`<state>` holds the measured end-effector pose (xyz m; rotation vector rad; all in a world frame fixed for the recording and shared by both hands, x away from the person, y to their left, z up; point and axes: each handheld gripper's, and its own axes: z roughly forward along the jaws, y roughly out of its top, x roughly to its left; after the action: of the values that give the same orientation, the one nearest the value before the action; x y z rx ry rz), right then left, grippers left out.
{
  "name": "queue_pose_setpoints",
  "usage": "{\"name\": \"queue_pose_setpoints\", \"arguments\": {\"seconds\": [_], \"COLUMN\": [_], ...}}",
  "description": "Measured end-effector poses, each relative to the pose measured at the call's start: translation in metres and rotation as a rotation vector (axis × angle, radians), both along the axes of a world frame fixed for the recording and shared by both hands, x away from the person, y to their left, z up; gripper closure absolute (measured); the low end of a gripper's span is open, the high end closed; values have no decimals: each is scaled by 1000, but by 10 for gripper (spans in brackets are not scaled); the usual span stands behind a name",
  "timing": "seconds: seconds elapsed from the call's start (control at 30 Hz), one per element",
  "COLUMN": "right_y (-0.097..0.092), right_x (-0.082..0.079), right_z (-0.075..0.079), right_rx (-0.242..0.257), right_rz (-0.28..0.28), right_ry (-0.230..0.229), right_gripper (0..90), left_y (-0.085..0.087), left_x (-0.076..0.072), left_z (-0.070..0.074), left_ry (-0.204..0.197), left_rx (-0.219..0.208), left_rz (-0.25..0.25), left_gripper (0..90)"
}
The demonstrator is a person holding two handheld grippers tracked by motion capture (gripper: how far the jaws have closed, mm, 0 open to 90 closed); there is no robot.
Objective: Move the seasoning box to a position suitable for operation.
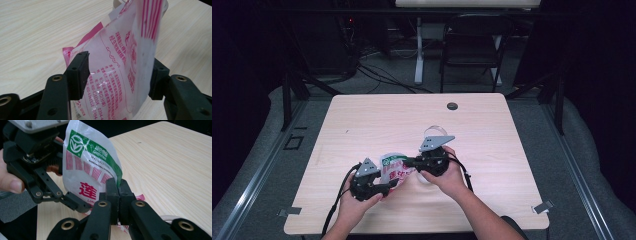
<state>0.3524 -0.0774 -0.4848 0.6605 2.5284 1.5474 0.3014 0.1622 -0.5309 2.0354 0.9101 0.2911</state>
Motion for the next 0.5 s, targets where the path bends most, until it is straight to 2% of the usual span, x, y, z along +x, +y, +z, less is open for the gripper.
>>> {"name": "queue_pose_setpoints", "arguments": {"seconds": [0.07, 0.3, 0.4, 0.5], "right_y": [0, 0, -1, -1], "right_x": [0, 0, 0, -1], "right_z": [0, 0, 0, 0], "right_rx": [1, 1, 3, 2], "right_rz": [0, 2, 3, 3], "right_ry": [0, -2, 0, -2], "right_gripper": [896, 895, 895, 895], "left_y": [-1, 3, 6, 9], "left_x": [0, 3, 7, 8], "left_z": [-5, -16, -21, -25], "left_ry": [12, -21, 1, 19], "left_rx": [-1, -28, -40, -81], "left_rz": [-1, 30, 46, 59], "left_gripper": [432, 350, 309, 277]}}
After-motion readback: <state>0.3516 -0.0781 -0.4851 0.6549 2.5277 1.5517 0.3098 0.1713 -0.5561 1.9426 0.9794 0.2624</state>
